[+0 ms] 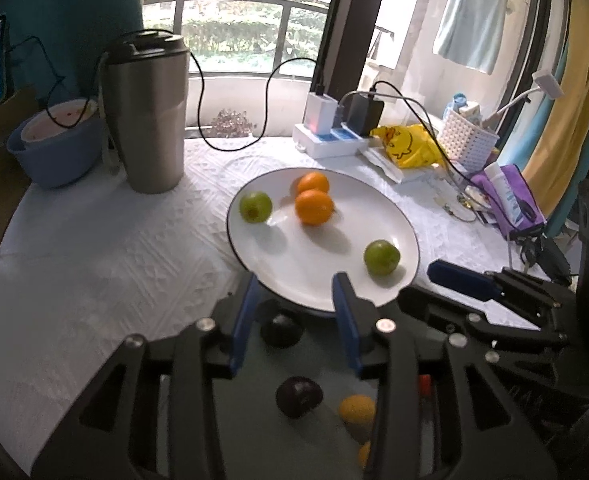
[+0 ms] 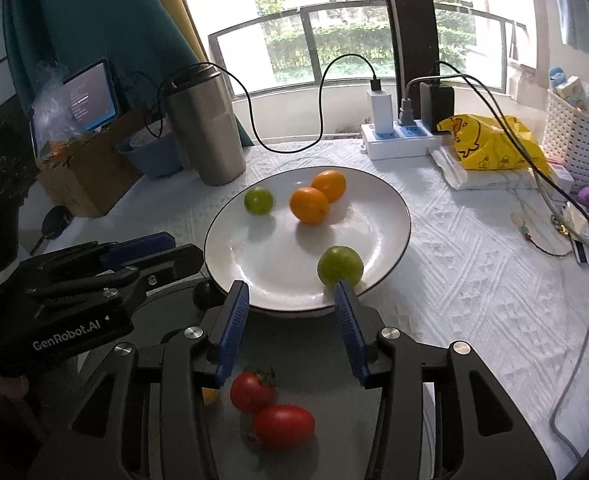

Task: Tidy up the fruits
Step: 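Release the orange from the right gripper while the left gripper releases the lime into the bowl, then move both open grippers back over the fruit tray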

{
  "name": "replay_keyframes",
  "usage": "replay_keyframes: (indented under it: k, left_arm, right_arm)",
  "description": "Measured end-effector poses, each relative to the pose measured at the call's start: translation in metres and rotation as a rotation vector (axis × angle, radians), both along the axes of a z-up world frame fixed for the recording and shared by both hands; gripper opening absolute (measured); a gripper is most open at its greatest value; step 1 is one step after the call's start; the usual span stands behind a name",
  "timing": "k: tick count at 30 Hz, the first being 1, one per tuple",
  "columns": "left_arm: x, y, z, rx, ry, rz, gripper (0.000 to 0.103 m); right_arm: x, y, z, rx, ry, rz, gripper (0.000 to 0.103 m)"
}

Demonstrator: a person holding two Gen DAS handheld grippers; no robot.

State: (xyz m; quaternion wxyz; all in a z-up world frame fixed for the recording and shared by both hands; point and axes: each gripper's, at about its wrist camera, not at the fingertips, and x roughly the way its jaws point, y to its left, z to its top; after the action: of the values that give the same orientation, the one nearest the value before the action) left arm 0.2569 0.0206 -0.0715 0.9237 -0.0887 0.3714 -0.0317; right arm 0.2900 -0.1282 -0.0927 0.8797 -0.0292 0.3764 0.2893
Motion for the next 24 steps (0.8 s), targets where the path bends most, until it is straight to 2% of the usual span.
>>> replay_keyframes:
  k: [13,24]
  left_arm:
    - [-0.03,-0.01,0.011,0.0,-0.025,-0.005,0.041]
    - [-0.055,-0.022,0.004,-0.008,-0.014,-0.012,0.041]
  right_arm:
    - [-0.028,-0.011,0.01,0.002,-0.021,-0.015,0.047]
    - [-0.049,-0.022,0.003,-0.001,-0.006,-0.018,0.047]
